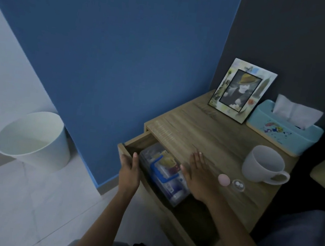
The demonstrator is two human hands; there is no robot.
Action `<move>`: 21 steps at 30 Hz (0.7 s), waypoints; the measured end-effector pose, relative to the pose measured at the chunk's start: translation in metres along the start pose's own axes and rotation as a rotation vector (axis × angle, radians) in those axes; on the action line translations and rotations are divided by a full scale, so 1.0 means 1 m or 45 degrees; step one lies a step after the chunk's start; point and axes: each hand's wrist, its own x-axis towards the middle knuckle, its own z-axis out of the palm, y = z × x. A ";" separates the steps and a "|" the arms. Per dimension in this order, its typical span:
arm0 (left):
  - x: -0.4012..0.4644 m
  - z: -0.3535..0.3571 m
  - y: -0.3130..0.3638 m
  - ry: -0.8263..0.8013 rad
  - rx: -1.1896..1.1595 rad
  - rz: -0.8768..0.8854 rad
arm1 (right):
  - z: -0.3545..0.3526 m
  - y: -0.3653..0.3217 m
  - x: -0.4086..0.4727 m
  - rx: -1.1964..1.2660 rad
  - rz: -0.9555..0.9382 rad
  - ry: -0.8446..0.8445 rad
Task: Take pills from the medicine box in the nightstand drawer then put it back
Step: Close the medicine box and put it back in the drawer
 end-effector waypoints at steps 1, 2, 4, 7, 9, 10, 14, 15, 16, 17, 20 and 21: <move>0.002 0.004 0.002 -0.022 -0.018 0.013 | 0.001 0.002 0.001 -0.012 -0.013 0.006; 0.005 0.009 0.003 -0.043 -0.036 0.024 | 0.002 0.003 0.001 -0.027 -0.029 0.018; 0.010 0.018 0.006 -0.079 -0.055 0.048 | 0.005 0.006 0.002 -0.066 -0.057 0.048; 0.018 0.031 0.010 -0.117 -0.049 0.068 | 0.009 0.009 0.003 -0.084 -0.081 0.079; 0.025 0.038 0.013 -0.160 -0.039 0.070 | 0.012 0.010 0.004 -0.074 -0.088 0.087; 0.029 0.041 0.014 -0.190 -0.021 0.074 | 0.013 0.011 0.004 -0.072 -0.089 0.092; 0.042 0.051 0.016 -0.294 0.035 0.081 | 0.015 0.011 0.007 -0.115 -0.081 0.103; 0.045 0.053 0.017 -0.308 0.033 0.087 | 0.015 0.012 0.007 -0.119 -0.081 0.105; 0.047 0.056 0.018 -0.318 0.036 0.092 | 0.016 0.012 0.008 -0.118 -0.082 0.104; 0.049 0.058 0.019 -0.326 0.047 0.093 | 0.017 0.013 0.009 -0.114 -0.083 0.100; 0.054 0.061 0.021 -0.372 0.046 0.094 | 0.021 0.016 0.011 -0.126 -0.081 0.107; 0.056 0.061 0.022 -0.385 0.038 0.096 | 0.022 0.017 0.012 -0.129 -0.081 0.116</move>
